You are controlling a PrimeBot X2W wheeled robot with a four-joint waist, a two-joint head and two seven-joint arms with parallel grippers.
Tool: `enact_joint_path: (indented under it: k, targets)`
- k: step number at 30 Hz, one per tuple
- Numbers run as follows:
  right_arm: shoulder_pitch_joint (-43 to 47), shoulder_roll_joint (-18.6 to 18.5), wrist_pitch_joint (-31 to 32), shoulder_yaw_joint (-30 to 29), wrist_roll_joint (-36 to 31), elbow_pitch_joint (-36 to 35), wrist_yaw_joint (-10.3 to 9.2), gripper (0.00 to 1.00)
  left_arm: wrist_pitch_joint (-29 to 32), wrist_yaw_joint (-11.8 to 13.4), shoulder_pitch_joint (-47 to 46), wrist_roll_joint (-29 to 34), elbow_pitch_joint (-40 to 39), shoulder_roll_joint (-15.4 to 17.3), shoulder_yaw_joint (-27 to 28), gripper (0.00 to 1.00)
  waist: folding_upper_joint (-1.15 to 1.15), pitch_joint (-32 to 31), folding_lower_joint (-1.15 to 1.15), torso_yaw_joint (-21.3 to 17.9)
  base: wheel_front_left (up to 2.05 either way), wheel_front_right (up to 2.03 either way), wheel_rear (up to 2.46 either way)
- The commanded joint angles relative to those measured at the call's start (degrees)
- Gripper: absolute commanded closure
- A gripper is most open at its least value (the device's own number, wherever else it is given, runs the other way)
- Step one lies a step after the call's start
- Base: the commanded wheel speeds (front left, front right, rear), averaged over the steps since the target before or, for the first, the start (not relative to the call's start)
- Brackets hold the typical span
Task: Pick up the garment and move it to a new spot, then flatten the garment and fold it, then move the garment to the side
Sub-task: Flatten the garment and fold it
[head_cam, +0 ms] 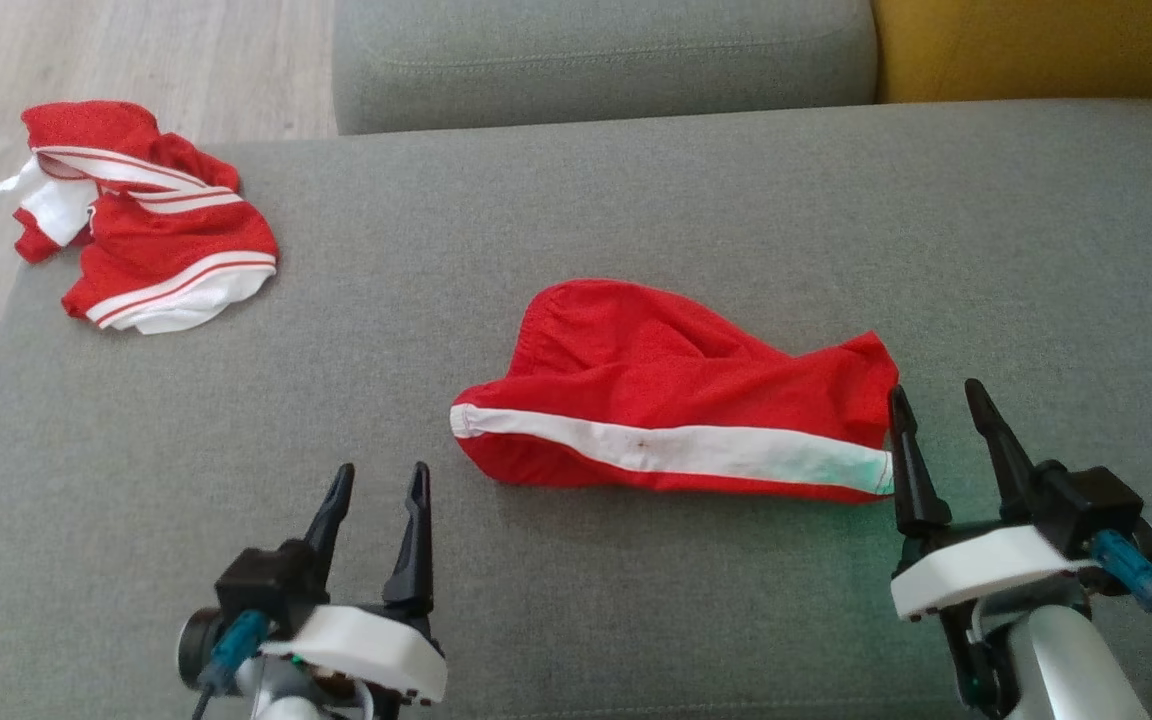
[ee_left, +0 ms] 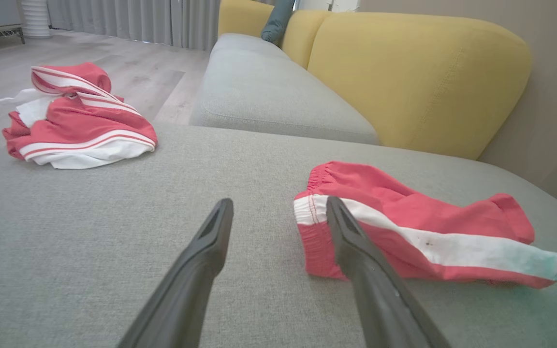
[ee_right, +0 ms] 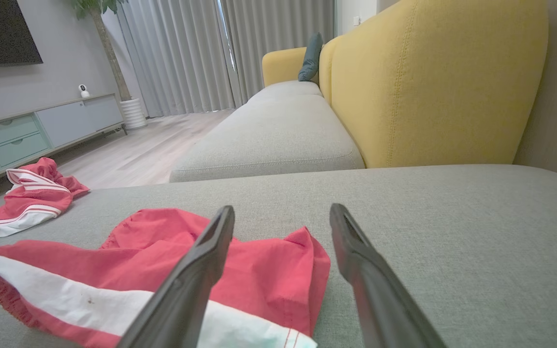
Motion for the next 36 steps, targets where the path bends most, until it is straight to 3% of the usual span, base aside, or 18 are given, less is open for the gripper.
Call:
enact_joint_path:
  k: [1, 6, 15, 23, 31, 32, 34, 35, 36]
  targets:
    - [-2.1, 0.0, -0.5, 1.4, 0.1, -2.0, 0.37, 0.0, -0.5, -0.6, -3.9, 0.4, -0.5, 0.0, 1.3, 0.0, 0.0, 0.5, 0.0, -0.1, 0.0, 0.0, 0.0]
    - [-2.7, 0.0, -0.5, 1.2, 0.0, -1.9, 0.37, 0.0, 0.9, -2.3, -6.6, 0.3, 2.4, 0.5, 0.3, 0.0, 0.0, 1.4, 0.0, -0.1, 0.0, 0.0, 0.0]
    - [-4.2, 0.0, -0.5, 1.3, -0.1, -1.7, 0.37, 0.0, 10.8, -7.1, -14.5, -5.5, 7.2, 0.7, 0.2, 0.0, 0.0, 4.3, 0.0, -1.1, 0.0, 0.0, 0.0]
    - [-5.0, 0.0, -0.9, 0.9, -0.3, -1.1, 0.37, 0.0, 16.4, -8.3, -17.6, -10.6, 10.6, 0.9, 1.9, 0.0, 0.0, 6.0, 0.0, -2.8, 0.0, 0.0, 0.0]
    - [-5.0, 0.0, -1.2, 0.7, -0.6, -0.4, 0.37, 0.0, 16.6, -9.1, -17.7, -12.9, 11.0, 1.0, 1.8, 0.0, 0.0, 5.6, 0.0, -3.7, 0.0, 0.0, 0.0]
    - [-4.9, 0.0, -1.2, 0.8, -0.6, -0.4, 0.37, 0.0, 16.8, -9.2, -17.6, -13.1, 11.0, 1.0, 1.7, 0.07, 0.0, 5.5, 0.0, -3.7, 0.0, 0.0, 0.0]
    - [-4.6, 0.0, -1.2, 0.8, -0.8, -0.3, 0.37, 0.0, 17.0, -9.4, -17.4, -13.6, 10.9, 1.0, 1.3, 0.37, 0.0, 5.1, 0.0, -3.9, 0.0, 0.0, 0.0]
    - [-4.5, 0.0, -1.1, 0.8, -1.0, -0.3, 0.37, 0.0, 17.0, -9.4, -17.3, -13.7, 10.8, 1.0, 1.2, 0.42, 0.0, 5.0, 0.0, -4.0, 0.0, 0.0, 0.0]
    - [-4.4, 0.0, -0.9, 0.7, -1.2, -0.2, 0.37, 0.0, 17.0, -9.5, -17.2, -13.8, 10.7, 1.1, 1.1, 0.53, 0.0, 4.9, 0.0, -4.1, 0.0, 0.0, 0.0]
